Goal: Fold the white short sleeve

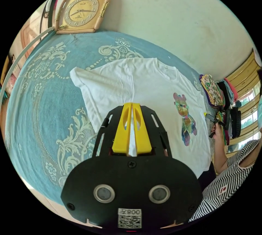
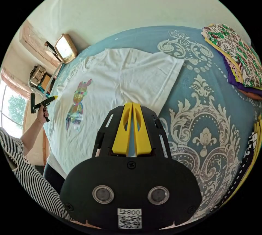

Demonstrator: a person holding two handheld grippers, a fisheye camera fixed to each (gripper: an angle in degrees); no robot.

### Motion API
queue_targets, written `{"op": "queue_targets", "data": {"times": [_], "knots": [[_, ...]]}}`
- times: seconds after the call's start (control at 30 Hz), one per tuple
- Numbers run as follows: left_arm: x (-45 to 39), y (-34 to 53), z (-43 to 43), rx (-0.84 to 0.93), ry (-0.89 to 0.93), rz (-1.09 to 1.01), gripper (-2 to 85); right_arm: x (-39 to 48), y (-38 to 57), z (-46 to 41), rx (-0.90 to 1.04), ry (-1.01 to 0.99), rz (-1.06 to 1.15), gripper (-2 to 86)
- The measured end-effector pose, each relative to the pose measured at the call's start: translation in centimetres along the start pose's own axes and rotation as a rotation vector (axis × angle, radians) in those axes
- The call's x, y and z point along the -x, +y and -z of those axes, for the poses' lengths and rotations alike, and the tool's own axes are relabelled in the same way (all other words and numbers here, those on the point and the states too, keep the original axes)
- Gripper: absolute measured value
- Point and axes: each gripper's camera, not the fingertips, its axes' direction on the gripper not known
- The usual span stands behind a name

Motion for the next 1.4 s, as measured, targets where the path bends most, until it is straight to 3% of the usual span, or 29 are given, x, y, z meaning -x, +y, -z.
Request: {"op": "queue_targets", "data": {"times": [0.1,0.33,0.67,1.07,1.4], "knots": [[-7.7,-3.2,-1.3,0.010,0.090,-0.137,0.7,-2.6,1.4,0.9,-0.007,-0.054,-0.013,0.4],[-33.2,-13.8,-11.0,0.173,0.305,-0.675,4.0,-7.3,5.1,5.0,-0.139,0.081,-0.048,4.4],[-62.4,-22.5,-22.8,0.360,0.243,-1.121,7.8,-14.1,7.5,5.7,-0.070,-0.025,-0.097,6.7],[-77.1,-24.8,-26.7,0.457,0.118,-1.340,3.9,-18.3,9.2,6.5,-0.065,-0.064,-0.108,5.0],[-77.9,-27.9,-22.3,0.339,0.144,-1.280,1.3,-18.9,10.1,7.1,-0.087,-0.027,-0.089,2.1]]}}
